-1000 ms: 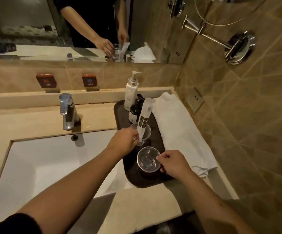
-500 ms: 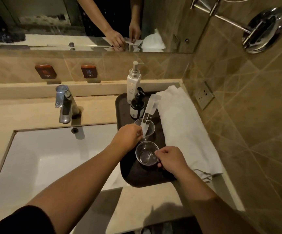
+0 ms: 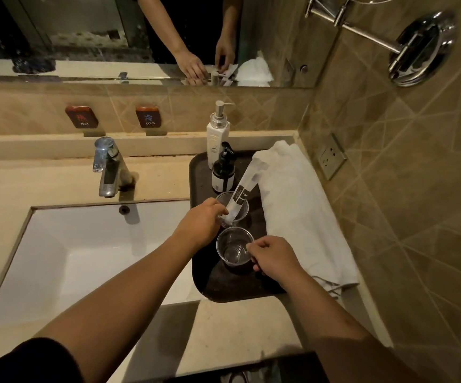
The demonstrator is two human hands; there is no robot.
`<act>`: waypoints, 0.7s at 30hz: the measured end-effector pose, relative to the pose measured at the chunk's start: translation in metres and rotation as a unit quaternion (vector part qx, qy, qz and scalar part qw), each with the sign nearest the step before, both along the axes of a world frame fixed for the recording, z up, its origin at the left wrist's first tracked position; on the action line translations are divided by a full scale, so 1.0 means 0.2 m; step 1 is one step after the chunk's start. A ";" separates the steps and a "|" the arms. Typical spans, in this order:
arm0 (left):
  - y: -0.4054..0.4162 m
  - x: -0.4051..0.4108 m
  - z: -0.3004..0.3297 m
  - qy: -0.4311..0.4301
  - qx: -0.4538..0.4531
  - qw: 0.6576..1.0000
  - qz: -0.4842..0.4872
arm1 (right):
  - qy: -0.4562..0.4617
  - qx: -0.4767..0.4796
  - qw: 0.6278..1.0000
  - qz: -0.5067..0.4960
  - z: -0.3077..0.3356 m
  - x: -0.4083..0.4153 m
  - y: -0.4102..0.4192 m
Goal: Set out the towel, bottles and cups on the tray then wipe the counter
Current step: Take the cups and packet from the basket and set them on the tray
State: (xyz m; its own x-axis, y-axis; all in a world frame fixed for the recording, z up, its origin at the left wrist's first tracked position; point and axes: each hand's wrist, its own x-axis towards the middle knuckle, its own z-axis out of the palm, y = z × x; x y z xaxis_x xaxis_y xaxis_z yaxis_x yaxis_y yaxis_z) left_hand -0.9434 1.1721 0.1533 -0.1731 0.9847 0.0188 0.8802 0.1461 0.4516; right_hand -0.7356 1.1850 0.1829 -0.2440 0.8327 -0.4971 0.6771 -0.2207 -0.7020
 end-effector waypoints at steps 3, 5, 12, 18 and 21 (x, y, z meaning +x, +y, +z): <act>-0.05 -0.01 0.02 -0.002 -0.004 1.000 0.013 | -0.025 0.018 1.000 0.003 0.00 0.02 0.00; -0.10 -0.02 0.03 0.004 0.000 1.000 0.023 | -0.044 0.037 0.998 0.005 0.01 0.03 0.00; -0.35 -0.05 0.17 0.014 0.003 0.996 0.086 | -0.052 0.139 0.988 0.040 0.10 0.06 -0.03; -0.73 -0.02 0.31 -0.008 -0.064 0.983 0.170 | -0.016 0.205 0.968 0.143 0.22 -0.01 -0.15; -1.00 -0.02 0.36 -0.015 -0.095 0.975 0.199 | 0.010 0.204 0.956 0.211 0.25 -0.08 -0.25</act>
State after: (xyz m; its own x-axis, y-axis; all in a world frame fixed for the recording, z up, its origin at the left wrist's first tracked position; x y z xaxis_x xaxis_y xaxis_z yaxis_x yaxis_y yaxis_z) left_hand -0.9465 0.9728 0.2245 -0.5402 0.8244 -0.1691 0.7233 0.5576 0.4073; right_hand -0.7513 1.1350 0.2333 -0.6073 0.7813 -0.1440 0.6311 0.3643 -0.6848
